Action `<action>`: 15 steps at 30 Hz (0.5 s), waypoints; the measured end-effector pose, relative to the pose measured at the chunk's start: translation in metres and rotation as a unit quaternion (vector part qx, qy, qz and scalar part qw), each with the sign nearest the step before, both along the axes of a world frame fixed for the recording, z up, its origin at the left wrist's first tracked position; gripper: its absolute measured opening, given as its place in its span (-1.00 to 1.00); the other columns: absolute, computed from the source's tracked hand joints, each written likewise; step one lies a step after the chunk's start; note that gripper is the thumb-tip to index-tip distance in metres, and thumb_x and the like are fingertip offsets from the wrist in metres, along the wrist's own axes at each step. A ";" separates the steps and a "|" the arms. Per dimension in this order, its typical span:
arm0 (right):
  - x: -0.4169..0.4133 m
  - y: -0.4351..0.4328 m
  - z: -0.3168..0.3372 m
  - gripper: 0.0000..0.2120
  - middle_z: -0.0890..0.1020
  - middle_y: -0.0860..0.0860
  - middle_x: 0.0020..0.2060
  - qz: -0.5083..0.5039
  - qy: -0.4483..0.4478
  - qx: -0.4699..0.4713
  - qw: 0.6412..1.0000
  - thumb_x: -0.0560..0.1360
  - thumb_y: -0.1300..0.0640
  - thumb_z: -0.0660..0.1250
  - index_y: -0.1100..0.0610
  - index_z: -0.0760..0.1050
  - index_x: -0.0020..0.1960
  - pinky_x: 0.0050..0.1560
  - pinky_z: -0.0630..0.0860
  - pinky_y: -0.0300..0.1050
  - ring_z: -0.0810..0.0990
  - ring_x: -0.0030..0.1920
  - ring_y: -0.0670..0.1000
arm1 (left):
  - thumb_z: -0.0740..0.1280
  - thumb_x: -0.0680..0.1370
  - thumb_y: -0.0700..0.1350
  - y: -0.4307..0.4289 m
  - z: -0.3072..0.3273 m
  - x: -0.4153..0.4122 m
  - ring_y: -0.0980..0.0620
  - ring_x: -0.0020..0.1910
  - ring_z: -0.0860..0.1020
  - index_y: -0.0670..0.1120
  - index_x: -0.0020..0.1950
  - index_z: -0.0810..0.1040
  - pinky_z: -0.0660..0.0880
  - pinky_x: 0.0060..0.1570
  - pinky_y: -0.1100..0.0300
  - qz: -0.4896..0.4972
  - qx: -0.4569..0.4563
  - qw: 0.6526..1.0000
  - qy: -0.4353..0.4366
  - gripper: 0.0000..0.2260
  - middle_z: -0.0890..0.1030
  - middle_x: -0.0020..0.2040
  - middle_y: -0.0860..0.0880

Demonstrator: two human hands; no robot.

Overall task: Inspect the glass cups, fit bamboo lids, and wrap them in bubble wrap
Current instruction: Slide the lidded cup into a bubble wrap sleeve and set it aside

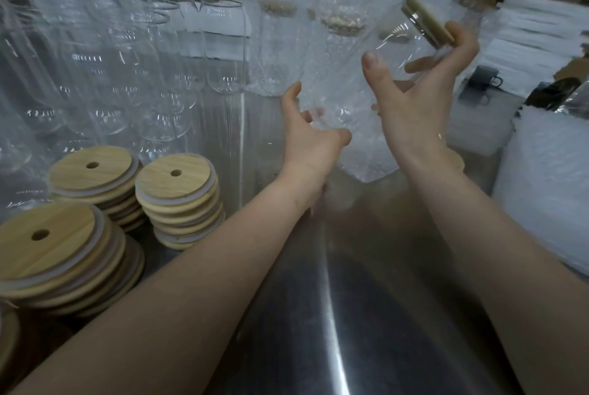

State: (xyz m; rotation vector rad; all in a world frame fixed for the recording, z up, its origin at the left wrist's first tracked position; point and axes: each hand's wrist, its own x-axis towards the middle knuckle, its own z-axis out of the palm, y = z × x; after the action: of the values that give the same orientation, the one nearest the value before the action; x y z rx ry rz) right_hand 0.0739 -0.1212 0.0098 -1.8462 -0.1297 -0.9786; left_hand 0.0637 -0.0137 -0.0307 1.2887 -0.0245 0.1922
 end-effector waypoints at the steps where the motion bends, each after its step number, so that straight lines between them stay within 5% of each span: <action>1: 0.001 -0.002 -0.001 -0.24 0.39 0.20 0.25 -0.006 -0.004 -0.018 1.000 0.45 -0.15 0.43 0.14 0.09 0.40 -0.10 0.58 -0.12 0.50 0.09 0.16 | 0.33 0.43 -0.42 0.000 0.001 0.000 0.12 -0.18 0.50 0.08 0.49 0.17 0.49 -0.27 0.32 0.008 -0.024 1.000 0.008 -0.26 0.45 0.23 -0.10; 4: 0.003 -0.006 -0.002 -0.22 0.41 0.07 0.25 -0.021 -0.002 -0.045 0.999 0.45 -0.20 0.41 0.18 0.11 0.41 -0.06 0.42 -0.35 0.47 0.09 0.00 | 0.31 0.46 -0.39 0.003 0.002 0.000 0.09 -0.16 0.52 0.02 0.41 0.28 0.52 -0.20 0.27 0.027 -0.067 0.997 0.024 -0.41 0.47 0.18 -0.10; 9: 0.006 -0.013 -0.001 -0.23 0.42 0.02 0.24 -0.023 0.018 0.002 1.000 0.44 -0.25 0.38 0.02 0.07 0.43 0.02 0.60 0.08 0.53 0.11 0.02 | 0.30 0.47 -0.42 0.005 0.006 0.000 0.02 -0.10 0.54 -0.06 0.21 0.45 0.50 -0.21 0.27 0.047 -0.092 0.994 0.024 -0.61 0.53 0.14 -0.14; 12: 0.006 -0.015 0.002 -0.24 0.47 0.01 0.14 -0.023 0.034 0.019 0.999 0.41 -0.30 0.35 -0.06 0.05 0.42 -0.02 0.62 0.15 0.60 0.04 0.18 | 0.32 0.46 -0.42 0.006 0.007 0.001 0.01 -0.09 0.55 -0.09 0.14 0.48 0.52 -0.21 0.27 0.072 -0.090 0.993 0.008 -0.66 0.55 0.04 -0.10; 15: 0.006 -0.017 0.003 -0.21 0.50 0.00 0.07 -0.023 0.038 0.016 0.999 0.39 -0.31 0.35 -0.02 0.08 0.44 -0.14 0.64 0.11 0.61 -0.01 0.22 | 0.35 0.45 -0.43 0.008 0.006 0.003 -0.04 0.04 0.56 -0.10 0.07 0.50 0.56 0.03 0.09 0.107 -0.085 0.991 -0.006 -0.69 0.54 -0.01 -0.07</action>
State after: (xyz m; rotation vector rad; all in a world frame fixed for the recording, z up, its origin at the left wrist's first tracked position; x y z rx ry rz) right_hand 0.0795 -0.1379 0.0124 -1.8609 -0.0254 -0.9365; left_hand 0.0667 -0.0060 -0.0244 1.1196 0.1186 0.3773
